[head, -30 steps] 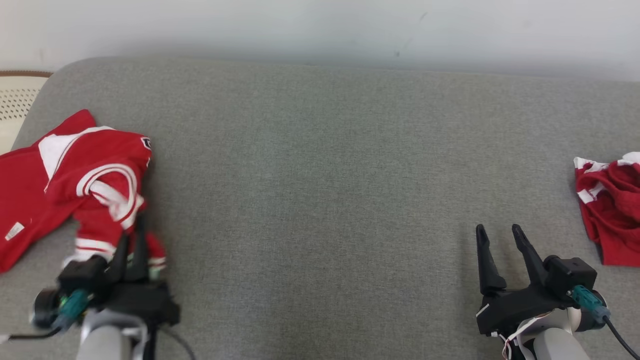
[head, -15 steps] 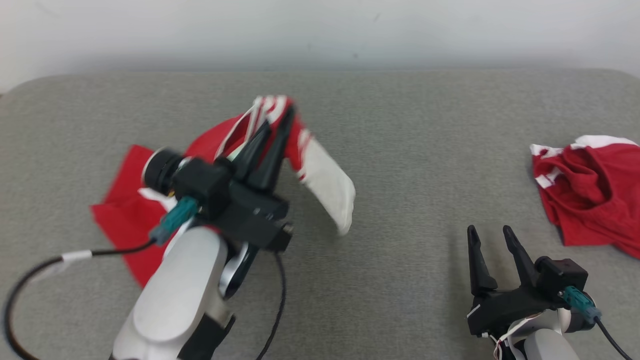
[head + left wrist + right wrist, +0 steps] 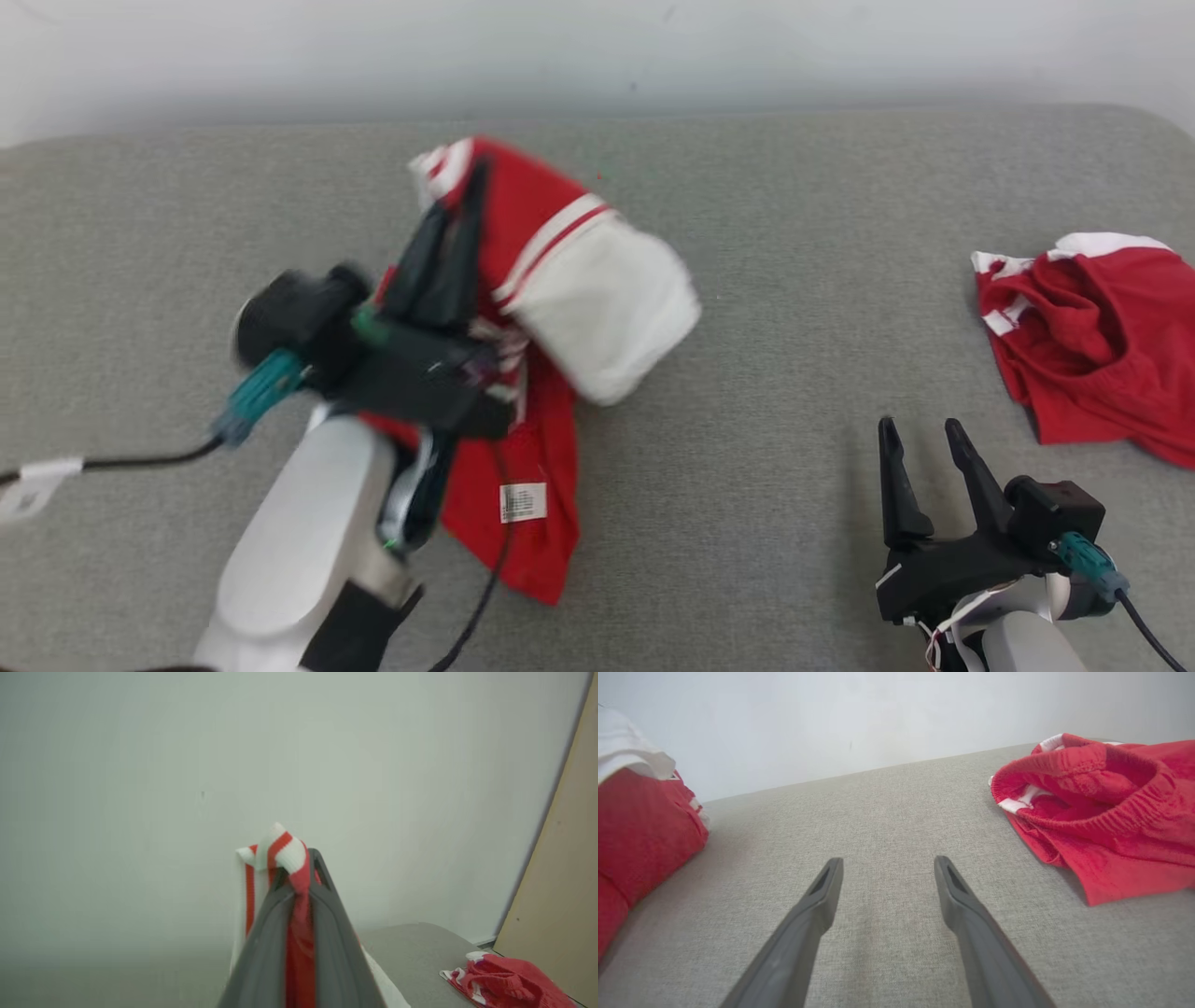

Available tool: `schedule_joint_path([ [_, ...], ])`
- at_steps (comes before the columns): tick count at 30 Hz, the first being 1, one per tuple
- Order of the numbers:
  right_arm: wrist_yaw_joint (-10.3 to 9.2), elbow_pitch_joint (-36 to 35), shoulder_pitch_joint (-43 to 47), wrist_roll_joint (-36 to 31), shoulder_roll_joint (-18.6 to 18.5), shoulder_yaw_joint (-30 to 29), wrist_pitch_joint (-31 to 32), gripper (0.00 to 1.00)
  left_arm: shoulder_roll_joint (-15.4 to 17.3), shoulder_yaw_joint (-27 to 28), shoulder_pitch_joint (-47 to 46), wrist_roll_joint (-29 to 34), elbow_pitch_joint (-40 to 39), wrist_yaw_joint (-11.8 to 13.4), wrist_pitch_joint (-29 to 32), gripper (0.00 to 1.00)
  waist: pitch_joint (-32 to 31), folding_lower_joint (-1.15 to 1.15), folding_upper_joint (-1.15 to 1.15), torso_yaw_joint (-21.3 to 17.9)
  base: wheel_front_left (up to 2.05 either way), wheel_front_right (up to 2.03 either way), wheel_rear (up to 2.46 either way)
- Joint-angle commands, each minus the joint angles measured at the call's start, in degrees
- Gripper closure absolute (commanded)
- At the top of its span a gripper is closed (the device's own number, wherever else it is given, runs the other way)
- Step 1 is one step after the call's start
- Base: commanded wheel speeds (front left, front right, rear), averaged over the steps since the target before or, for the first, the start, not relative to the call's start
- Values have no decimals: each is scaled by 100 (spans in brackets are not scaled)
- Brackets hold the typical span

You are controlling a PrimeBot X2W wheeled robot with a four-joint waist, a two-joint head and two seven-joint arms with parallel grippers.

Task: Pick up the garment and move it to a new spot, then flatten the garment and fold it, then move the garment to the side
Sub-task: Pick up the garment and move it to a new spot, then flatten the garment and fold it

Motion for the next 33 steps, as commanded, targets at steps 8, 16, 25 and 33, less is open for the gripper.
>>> schedule_joint_path([
  [8,-2,-70,-7,-3,-35,120,-6,0,11,1171,1317,406,604,-240,-9,100,-135,0,-1,393,0,0,0],
  [16,-2,-92,37,120,-78,571,-5,0,12,2033,2087,572,1296,-350,-8,0,-310,0,-1,703,0,0,0],
  [25,-2,129,-168,760,-211,1928,-5,0,10,2194,2440,522,1461,-158,-9,0,-225,0,-1,1056,0,0,0],
  [33,-2,523,-347,1293,-384,2826,-5,0,13,1666,2558,300,1324,-47,-9,0,-122,0,-1,1368,0,0,0],
])
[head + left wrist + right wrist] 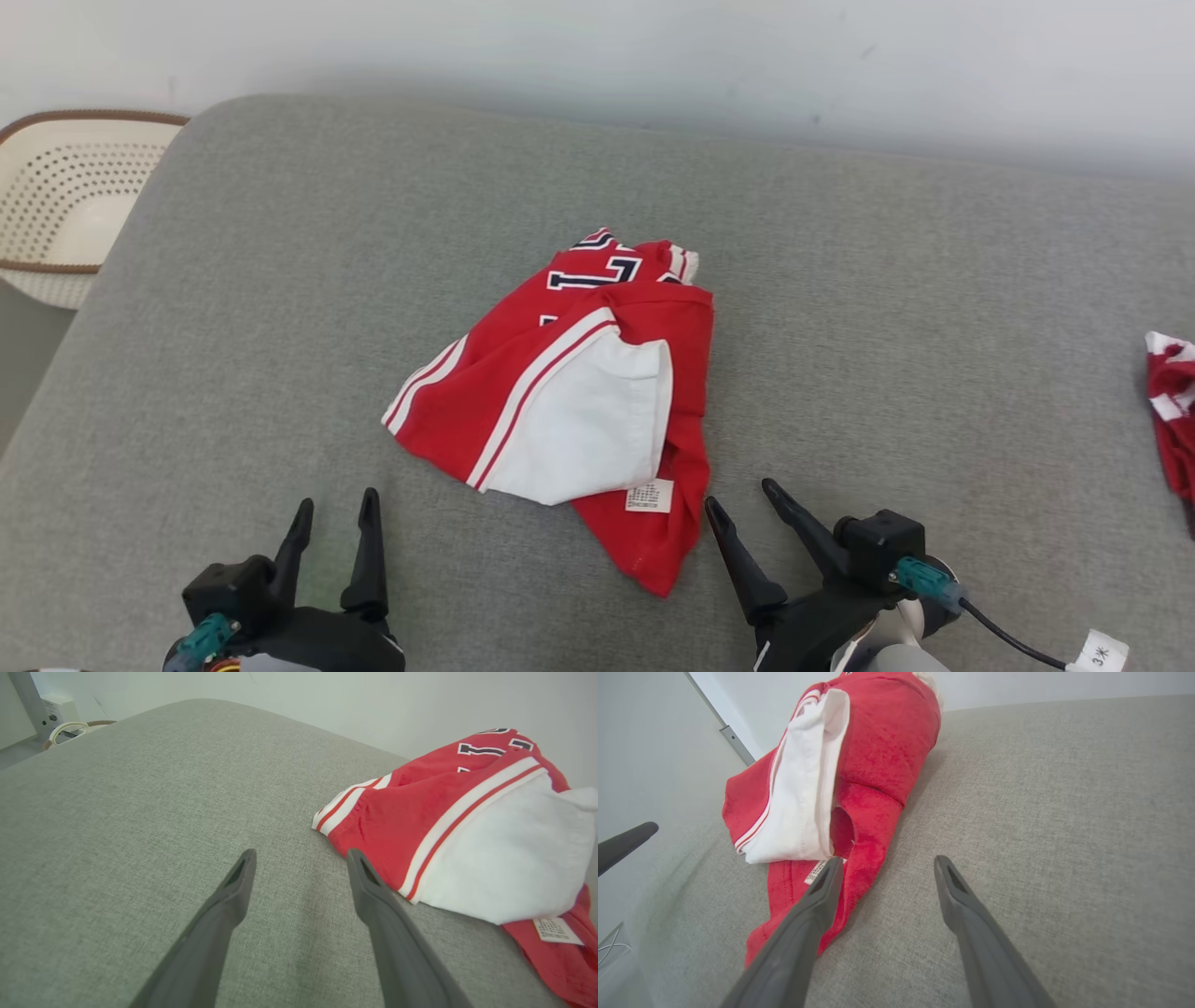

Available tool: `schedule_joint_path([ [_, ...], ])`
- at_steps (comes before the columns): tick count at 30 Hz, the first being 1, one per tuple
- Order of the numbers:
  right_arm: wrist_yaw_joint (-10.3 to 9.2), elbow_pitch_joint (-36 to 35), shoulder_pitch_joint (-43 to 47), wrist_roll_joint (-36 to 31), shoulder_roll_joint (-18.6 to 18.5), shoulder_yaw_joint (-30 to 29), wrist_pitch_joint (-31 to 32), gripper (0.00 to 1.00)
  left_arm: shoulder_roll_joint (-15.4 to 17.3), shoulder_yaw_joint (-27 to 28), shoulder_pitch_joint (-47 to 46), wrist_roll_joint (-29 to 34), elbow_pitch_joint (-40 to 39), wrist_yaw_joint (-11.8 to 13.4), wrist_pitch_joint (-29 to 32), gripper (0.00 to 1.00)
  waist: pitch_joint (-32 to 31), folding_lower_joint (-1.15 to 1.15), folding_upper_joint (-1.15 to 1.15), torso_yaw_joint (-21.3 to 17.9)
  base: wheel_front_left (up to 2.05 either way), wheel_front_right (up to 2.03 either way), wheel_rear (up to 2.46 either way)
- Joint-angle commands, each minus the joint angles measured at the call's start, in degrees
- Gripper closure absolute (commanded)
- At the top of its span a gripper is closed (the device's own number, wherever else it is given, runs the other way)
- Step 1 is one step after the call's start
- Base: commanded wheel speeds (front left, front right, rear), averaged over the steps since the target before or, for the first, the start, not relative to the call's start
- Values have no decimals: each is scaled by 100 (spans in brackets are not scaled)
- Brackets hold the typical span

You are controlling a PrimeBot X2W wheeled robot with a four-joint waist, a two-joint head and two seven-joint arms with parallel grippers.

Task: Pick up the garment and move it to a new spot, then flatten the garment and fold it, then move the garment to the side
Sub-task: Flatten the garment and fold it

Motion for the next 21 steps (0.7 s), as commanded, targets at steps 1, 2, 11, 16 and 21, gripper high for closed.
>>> schedule_joint_path([
  [1,-2,63,-79,95,-30,68,-5,0,6,-54,76,-42,-18,31,-9,0,60,0,0,132,0,0,0],
  [2,-2,135,-130,133,-38,153,-4,0,7,-95,74,-63,-29,36,-9,0,69,0,0,170,0,0,0],
  [11,-2,1031,-715,422,-58,820,3,27,7,-274,98,-48,-516,179,-9,0,181,0,0,497,0,0,0],
  [16,-1,1230,-981,418,-156,782,2,100,5,-342,107,-84,-632,208,-9,0,179,0,0,535,0,0,0],
  [21,-2,1102,-1304,132,-600,434,-5,100,7,-408,89,-175,-844,219,-9,0,143,0,0,451,0,0,0],
])
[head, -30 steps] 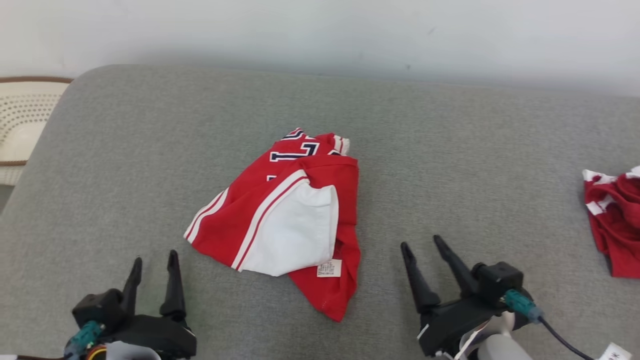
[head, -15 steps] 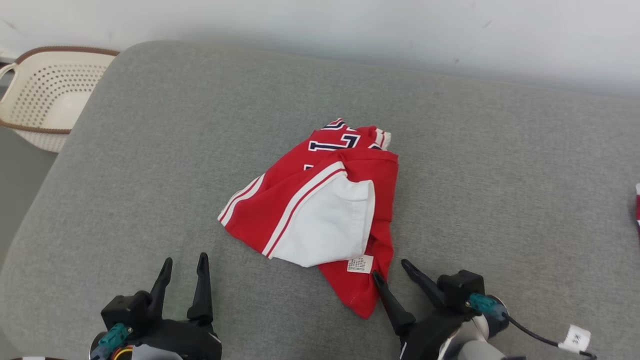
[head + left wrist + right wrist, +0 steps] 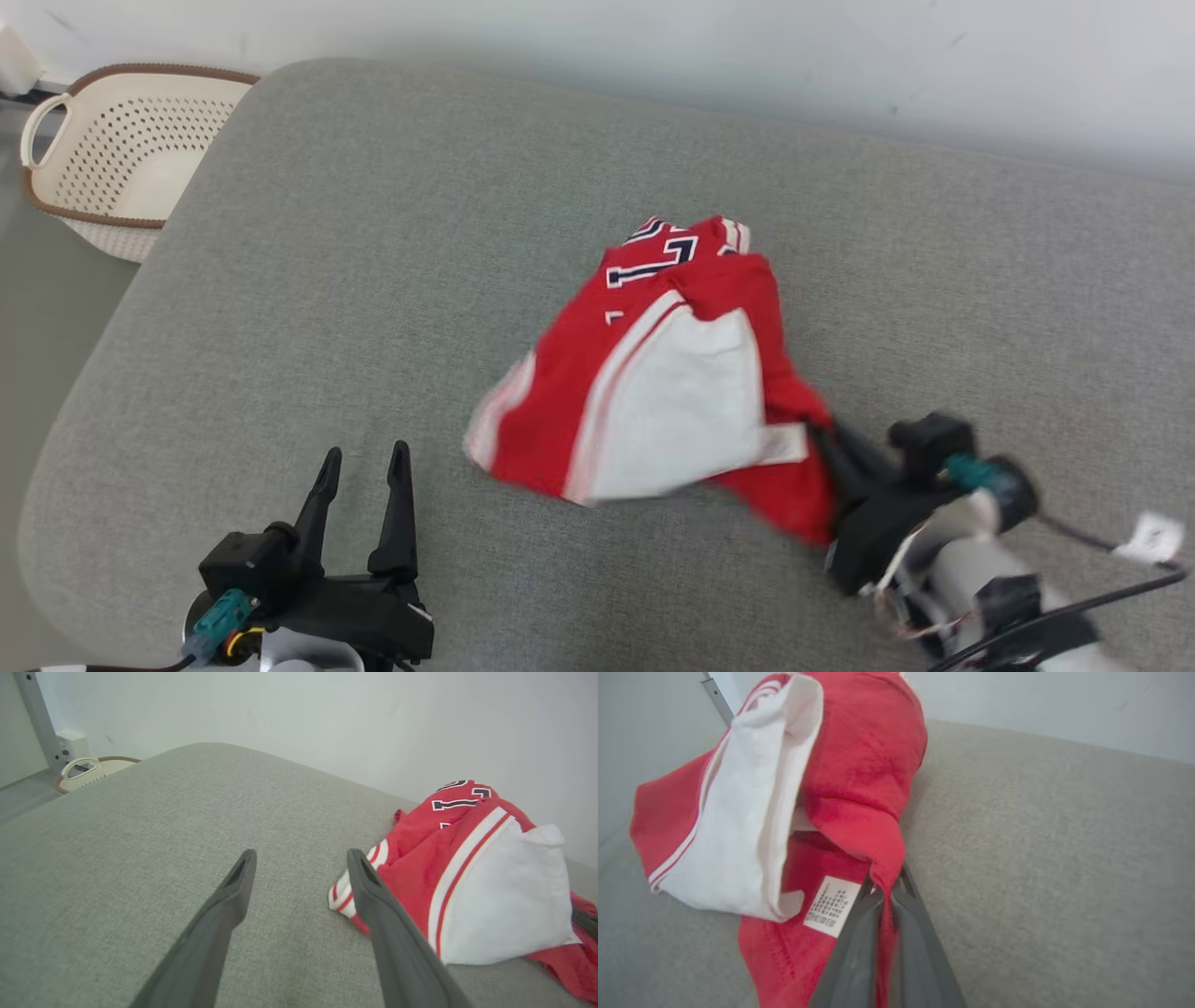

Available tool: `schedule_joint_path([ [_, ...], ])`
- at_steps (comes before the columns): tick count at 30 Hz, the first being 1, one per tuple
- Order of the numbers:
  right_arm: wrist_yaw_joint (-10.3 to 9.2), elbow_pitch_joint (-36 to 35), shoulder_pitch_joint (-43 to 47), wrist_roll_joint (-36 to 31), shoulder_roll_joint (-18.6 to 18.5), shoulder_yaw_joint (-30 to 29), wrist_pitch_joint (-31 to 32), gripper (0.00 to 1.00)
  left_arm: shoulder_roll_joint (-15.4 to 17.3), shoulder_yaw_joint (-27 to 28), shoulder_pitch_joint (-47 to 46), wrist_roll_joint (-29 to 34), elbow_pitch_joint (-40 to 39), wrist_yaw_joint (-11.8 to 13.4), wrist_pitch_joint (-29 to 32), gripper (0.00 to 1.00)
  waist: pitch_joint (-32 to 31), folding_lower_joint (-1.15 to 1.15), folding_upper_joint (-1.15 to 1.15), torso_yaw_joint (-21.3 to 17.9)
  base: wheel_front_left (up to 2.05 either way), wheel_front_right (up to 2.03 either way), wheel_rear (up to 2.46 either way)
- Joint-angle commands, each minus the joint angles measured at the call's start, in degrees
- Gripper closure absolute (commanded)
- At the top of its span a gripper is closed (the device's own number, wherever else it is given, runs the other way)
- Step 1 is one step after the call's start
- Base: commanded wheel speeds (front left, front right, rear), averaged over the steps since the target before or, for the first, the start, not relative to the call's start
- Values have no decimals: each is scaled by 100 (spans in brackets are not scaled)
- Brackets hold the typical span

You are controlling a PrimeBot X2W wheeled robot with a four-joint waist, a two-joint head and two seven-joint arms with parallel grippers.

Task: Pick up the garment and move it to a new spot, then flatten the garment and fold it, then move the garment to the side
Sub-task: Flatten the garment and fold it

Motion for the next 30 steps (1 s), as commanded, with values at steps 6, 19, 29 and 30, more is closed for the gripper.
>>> schedule_joint_path([
  [6,-2,-311,-766,-701,-941,-352,-5,100,7,-354,-49,-145,-227,-3,-9,0,-81,0,0,-197,0,0,0],
  [19,-2,-1110,-1832,-1138,-1218,-8,-6,100,7,-772,27,-313,-190,61,-9,0,-350,0,0,-495,0,0,0],
  [29,-2,-1180,-2790,-809,-585,429,-5,100,6,-961,160,-369,-45,59,-9,0,-450,0,0,-98,0,0,0],
  [30,-2,-1157,-2804,-799,-557,394,-5,100,6,-958,173,-370,-32,51,-9,0,-452,0,0,-73,0,0,0],
])
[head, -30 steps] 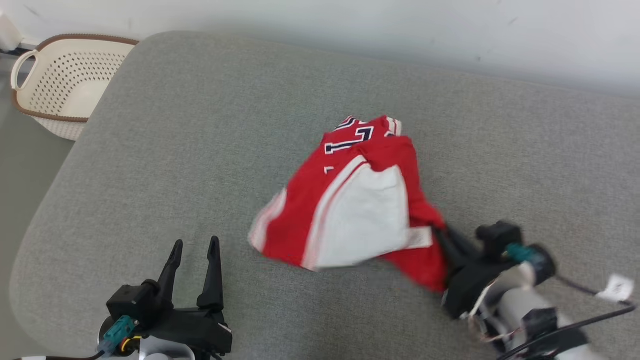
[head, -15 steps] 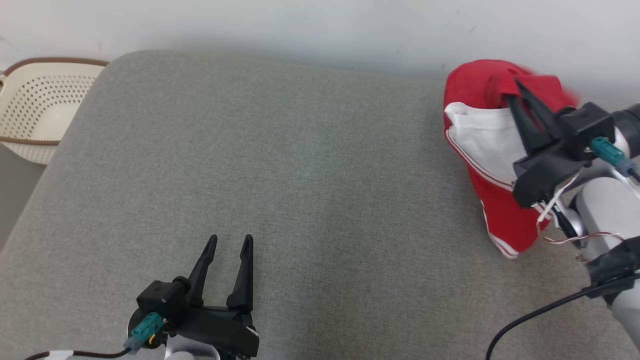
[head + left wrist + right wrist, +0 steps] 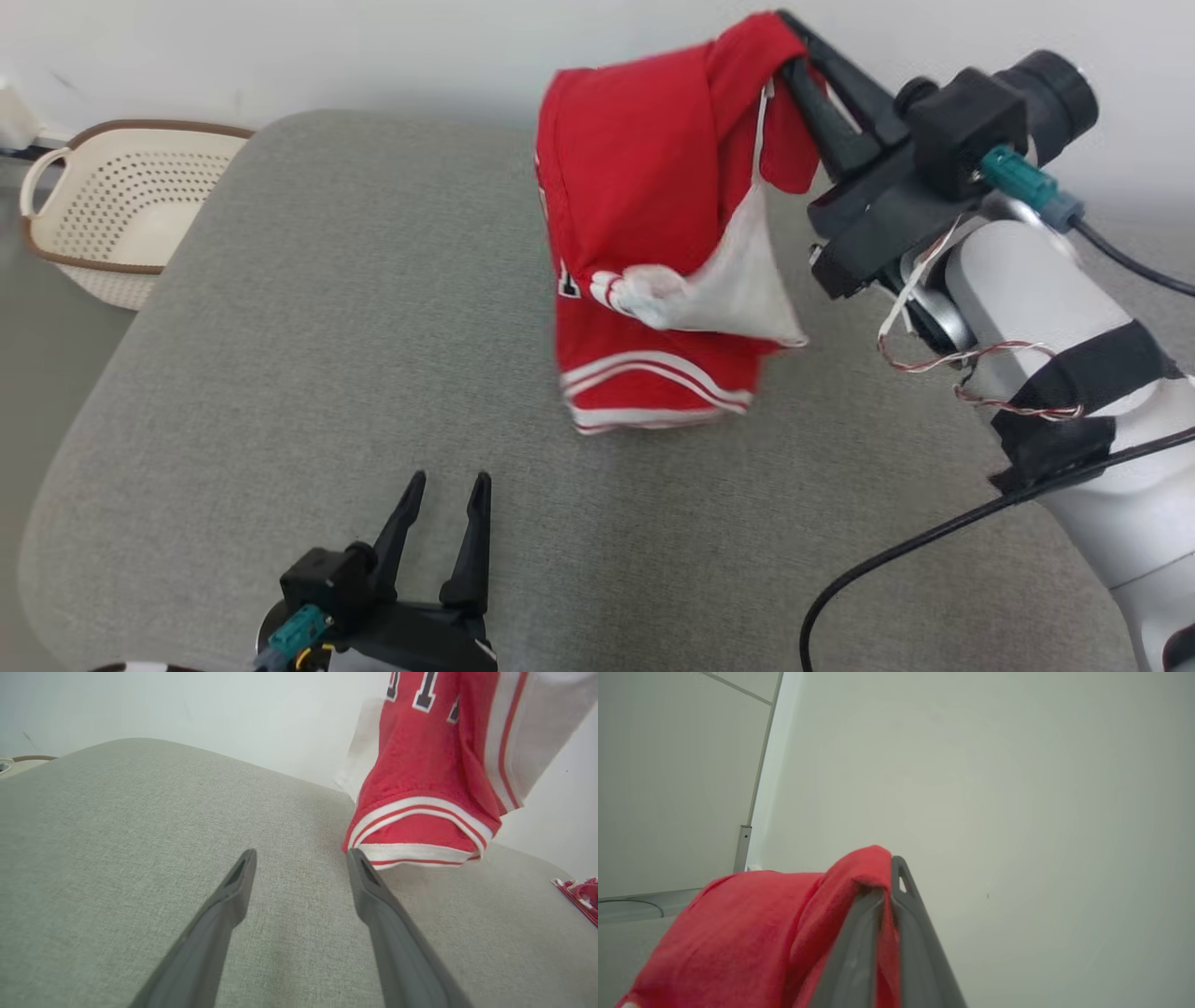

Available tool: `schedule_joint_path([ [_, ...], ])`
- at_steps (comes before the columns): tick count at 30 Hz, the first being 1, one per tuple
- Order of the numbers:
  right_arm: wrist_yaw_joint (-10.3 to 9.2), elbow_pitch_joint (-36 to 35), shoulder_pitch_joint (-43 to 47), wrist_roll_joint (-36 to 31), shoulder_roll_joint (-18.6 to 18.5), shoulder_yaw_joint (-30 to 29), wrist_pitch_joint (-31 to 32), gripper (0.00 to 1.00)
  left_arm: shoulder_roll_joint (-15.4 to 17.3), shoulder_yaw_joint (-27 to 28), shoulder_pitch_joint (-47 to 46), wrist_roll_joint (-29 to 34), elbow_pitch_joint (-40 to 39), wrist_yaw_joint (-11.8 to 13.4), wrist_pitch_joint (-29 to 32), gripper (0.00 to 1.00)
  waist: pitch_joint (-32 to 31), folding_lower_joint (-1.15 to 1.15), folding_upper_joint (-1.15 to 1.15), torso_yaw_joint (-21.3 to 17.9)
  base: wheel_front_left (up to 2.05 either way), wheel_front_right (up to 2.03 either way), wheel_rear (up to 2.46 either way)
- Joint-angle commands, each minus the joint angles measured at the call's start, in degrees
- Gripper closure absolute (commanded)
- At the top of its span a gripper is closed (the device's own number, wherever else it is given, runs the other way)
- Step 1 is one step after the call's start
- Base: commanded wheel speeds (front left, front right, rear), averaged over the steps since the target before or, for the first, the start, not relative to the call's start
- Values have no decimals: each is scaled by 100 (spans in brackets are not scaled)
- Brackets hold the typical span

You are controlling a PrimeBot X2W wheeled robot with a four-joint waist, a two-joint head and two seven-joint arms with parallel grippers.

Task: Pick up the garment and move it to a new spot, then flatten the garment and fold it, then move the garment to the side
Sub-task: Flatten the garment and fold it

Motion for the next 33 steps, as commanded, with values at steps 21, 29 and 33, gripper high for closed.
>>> schedule_joint_path([
  [21,-3,1733,1915,557,-711,-383,-7,0,6,-207,-39,91,110,-143,-9,0,98,0,0,-476,0,0,0],
  [29,-3,1273,2598,343,-508,-1168,-7,0,8,-534,-229,174,561,-179,-9,0,203,0,0,-1042,0,0,0],
  [33,-3,913,2752,161,-327,-1426,-6,0,6,-528,-391,119,880,-130,-8,0,334,0,0,-1388,0,0,0],
])
